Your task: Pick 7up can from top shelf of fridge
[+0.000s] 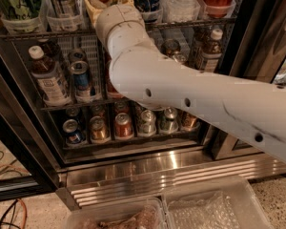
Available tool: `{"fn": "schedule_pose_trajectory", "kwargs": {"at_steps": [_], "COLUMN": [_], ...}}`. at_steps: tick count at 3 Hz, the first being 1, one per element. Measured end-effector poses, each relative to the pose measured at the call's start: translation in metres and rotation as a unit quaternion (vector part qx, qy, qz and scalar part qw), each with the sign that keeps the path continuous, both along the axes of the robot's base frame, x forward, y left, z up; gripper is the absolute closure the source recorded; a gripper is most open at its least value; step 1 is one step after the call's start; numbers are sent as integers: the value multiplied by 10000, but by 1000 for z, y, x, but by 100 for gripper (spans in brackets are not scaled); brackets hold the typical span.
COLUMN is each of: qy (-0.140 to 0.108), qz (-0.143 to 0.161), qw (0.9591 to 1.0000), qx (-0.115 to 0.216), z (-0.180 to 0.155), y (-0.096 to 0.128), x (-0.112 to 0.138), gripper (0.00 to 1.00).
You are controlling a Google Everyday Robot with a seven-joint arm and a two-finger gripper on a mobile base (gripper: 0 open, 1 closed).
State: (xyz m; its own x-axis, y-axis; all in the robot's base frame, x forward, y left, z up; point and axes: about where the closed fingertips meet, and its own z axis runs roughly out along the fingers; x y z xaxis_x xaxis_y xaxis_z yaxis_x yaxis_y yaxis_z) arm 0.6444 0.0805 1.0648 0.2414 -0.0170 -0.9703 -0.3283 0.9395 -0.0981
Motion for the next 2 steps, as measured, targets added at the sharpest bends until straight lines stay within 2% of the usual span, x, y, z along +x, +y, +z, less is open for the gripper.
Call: {"fn": "schedule_pose_trajectory", "kwargs": {"at_steps": [1,2], "qy": [39,50], "qz": [101,130], "qw": [9999,9999], "qx": [61,72], "z": [-3,-1], "y": [-1,-1], "x": [0,0], "gripper": [100,100]}}
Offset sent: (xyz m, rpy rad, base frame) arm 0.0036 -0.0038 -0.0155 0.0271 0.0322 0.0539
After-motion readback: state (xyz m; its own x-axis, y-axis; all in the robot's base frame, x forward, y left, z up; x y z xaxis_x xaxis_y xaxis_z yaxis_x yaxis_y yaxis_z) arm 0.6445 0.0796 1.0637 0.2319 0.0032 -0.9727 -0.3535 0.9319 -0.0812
